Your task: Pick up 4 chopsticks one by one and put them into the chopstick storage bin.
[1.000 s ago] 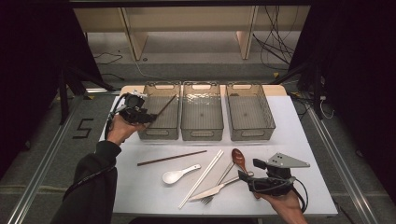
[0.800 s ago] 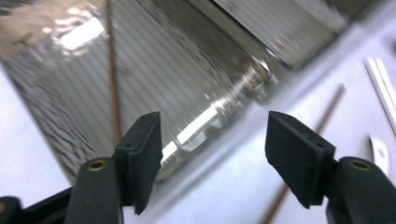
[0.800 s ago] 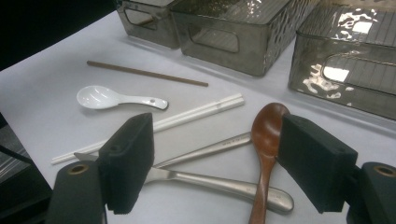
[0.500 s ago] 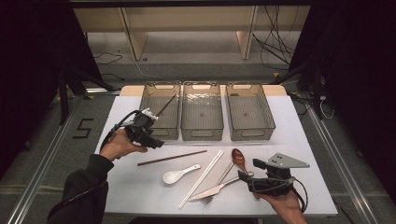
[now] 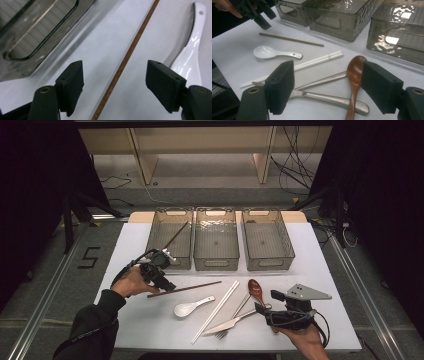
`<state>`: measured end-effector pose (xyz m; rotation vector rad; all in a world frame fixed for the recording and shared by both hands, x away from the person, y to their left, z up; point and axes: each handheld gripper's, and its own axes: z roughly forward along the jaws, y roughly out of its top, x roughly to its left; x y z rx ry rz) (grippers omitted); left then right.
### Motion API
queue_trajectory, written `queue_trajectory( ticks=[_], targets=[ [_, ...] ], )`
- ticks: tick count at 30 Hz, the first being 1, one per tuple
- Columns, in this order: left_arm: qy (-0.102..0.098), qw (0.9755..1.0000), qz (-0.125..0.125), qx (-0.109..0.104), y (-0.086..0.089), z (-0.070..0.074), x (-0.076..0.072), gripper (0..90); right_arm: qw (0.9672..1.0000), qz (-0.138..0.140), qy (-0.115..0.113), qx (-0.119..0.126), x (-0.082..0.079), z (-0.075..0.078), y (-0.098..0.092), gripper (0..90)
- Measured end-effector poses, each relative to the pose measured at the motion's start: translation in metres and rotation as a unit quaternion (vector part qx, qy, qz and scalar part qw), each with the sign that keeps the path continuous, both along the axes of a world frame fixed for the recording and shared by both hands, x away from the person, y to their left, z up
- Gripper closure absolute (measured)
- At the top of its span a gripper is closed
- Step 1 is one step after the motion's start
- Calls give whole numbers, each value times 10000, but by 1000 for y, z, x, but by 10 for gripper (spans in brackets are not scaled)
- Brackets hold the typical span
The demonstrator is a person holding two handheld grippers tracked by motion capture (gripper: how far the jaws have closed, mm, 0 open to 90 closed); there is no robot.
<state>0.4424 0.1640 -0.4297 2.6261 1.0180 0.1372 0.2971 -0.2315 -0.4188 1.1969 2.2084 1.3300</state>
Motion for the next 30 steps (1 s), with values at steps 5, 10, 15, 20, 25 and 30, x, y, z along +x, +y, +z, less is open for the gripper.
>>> queue_trajectory(
  ticks=[5, 10, 15, 20, 25, 30],
  targets=[
    [137, 9998, -39, 115, -1, -9, 1, 364, 10000, 2, 13, -17, 0, 0, 0, 281],
    [308, 9992, -110, 249, -2, -17, 2, 457, 10000, -2, 10, -10, 0, 0, -1, 281],
    [382, 9987, -187, 269, -2, -21, 2, 536, 10000, -1, 1, 0, 0, 0, -1, 281],
    [409, 9984, -269, 288, -3, -25, 2, 591, 10000, 0, -2, -21, 0, 0, 0, 281],
    [419, 9977, -399, 349, -4, -28, 2, 657, 10000, -7, -10, -24, 0, 0, -1, 281],
    [437, 9974, -424, 391, -4, -30, 3, 699, 10000, 8, 11, -36, 0, 0, 0, 281]
  ],
)
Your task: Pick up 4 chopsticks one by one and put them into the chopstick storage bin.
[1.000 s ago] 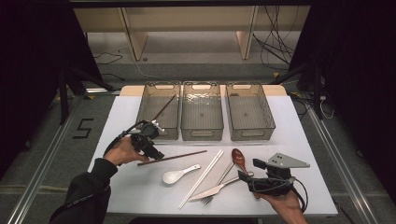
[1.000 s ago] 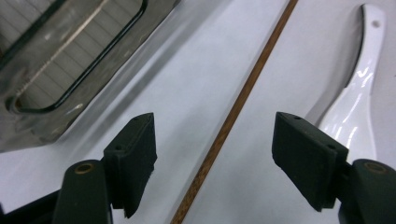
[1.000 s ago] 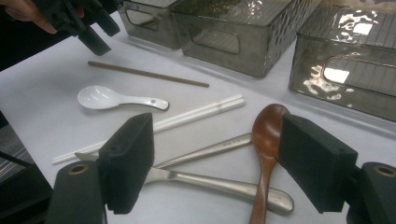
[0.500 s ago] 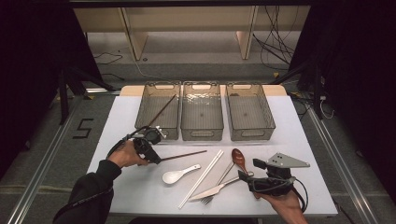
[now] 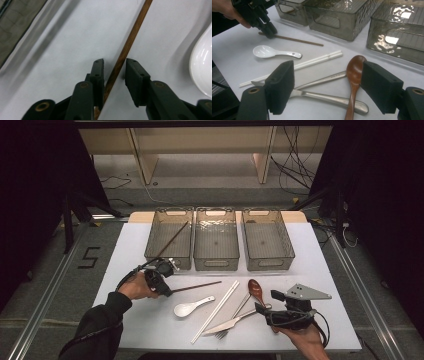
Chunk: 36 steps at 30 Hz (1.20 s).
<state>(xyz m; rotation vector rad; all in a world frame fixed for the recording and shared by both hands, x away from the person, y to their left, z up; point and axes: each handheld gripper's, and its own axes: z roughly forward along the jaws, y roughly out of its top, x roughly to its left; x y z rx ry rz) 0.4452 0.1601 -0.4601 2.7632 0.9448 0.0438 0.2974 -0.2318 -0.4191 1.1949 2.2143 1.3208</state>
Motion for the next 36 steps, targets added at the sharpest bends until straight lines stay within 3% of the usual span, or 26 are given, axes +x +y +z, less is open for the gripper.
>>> queue_trajectory(
  ticks=[5, 11, 21, 28, 33, 36],
  targets=[
    [-64, 9998, -139, 132, -4, 0, -3, 730, 10000, -5, 0, 1, 0, 0, 0, 281],
    [-138, 9979, -561, 290, -8, 0, -7, 817, 10000, -19, 18, -44, 0, -1, 0, 284],
    [-198, 9959, -817, 335, -8, 1, -8, 838, 10000, -35, 22, -50, 0, 0, 0, 285],
    [-82, 9947, -995, 245, -14, 4, -13, 841, 10000, -33, 13, -49, 0, 0, 0, 285],
    [-207, 9940, -1065, 102, -18, 17, -15, 841, 10000, -45, -1, -44, 0, 0, -1, 285],
    [-296, 9942, -1027, -120, -19, 27, -18, 841, 10000, -45, 7, -41, 0, 0, -1, 285]
  ],
)
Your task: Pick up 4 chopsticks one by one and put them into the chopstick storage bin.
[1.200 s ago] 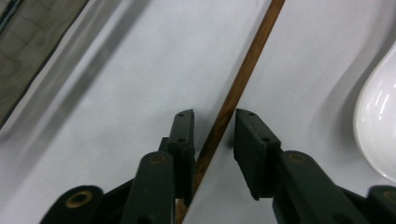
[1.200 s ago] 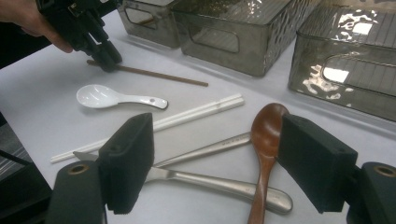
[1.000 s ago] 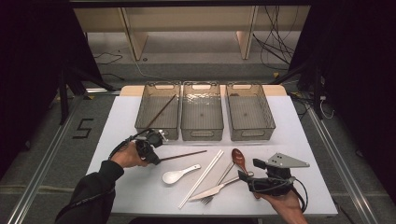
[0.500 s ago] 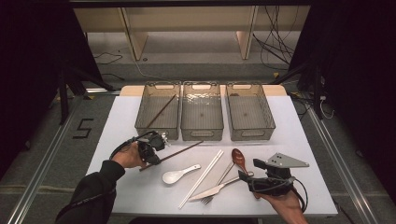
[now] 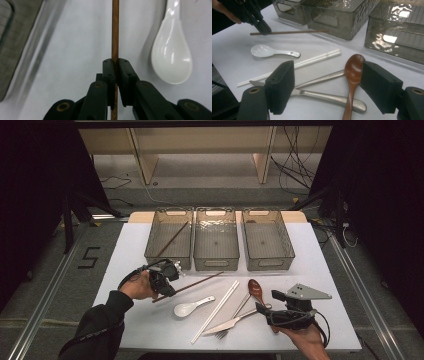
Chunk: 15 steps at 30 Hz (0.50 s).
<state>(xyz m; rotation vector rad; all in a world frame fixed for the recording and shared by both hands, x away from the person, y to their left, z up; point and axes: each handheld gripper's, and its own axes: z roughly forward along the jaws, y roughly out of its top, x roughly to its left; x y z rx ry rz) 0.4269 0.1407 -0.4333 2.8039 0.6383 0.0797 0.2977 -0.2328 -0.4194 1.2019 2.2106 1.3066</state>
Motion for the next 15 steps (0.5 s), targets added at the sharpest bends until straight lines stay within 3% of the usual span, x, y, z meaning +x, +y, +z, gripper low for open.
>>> queue_trajectory(
  ticks=[7, 15],
  targets=[
    [-160, 9988, 7, -470, -4, 21, -3, 840, 10000, 8, -5, -3, 0, 0, 0, 285],
    [-384, 9945, 431, -868, 3, 34, 1, 840, 10000, 1, -9, -4, 0, 0, 0, 285]
  ],
)
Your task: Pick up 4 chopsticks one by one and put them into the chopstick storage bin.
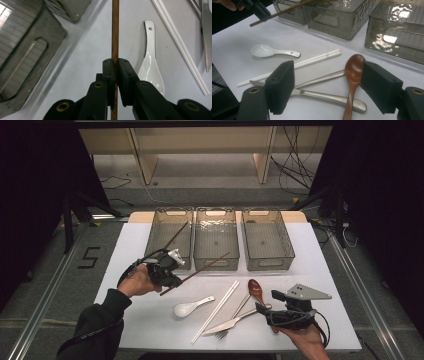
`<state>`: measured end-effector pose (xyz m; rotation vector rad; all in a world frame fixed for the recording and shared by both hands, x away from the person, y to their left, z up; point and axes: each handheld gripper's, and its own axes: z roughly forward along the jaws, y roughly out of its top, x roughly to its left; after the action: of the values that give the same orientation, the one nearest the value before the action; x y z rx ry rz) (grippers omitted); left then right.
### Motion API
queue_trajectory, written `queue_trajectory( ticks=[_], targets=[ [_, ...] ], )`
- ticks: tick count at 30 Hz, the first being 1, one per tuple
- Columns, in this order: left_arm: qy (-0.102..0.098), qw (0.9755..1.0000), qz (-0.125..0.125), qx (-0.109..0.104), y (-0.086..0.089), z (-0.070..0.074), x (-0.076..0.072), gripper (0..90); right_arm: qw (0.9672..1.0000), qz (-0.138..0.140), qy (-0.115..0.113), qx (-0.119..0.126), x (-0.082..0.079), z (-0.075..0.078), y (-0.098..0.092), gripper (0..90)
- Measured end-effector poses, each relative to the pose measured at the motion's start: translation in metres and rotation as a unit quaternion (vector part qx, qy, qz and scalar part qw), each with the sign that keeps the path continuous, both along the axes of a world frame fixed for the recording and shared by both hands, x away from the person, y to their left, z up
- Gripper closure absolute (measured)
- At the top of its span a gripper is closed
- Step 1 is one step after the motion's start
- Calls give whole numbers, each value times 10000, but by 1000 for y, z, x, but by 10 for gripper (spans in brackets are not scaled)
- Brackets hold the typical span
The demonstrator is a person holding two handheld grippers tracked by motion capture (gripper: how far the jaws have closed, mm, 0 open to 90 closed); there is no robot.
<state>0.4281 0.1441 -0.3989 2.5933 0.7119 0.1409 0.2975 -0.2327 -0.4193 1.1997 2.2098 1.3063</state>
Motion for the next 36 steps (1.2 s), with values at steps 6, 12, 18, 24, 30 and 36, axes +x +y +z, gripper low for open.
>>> queue_trajectory(
  ticks=[6, 12, 18, 24, 30, 36],
  targets=[
    [-83, 9994, 265, -207, 7, 7, 4, 840, 10000, -9, 0, 1, 0, 0, 0, 285],
    [-253, 9963, 646, -503, 17, 16, 12, 840, 10000, -24, 23, 15, 0, 0, -1, 285],
    [-394, 9901, 1073, -818, 31, 21, 24, 840, 10000, -25, 10, 23, 0, 0, -1, 284],
    [-528, 9826, 1480, -992, 43, 23, 39, 840, 10000, -31, 21, 39, 0, 0, -1, 284],
    [-609, 9776, 1749, -996, 51, 25, 55, 840, 10000, -28, 27, 48, 0, 0, -1, 284],
    [-698, 9743, 1898, -990, 59, 36, 68, 840, 10000, -7, 19, 55, 0, 0, -1, 284]
  ],
)
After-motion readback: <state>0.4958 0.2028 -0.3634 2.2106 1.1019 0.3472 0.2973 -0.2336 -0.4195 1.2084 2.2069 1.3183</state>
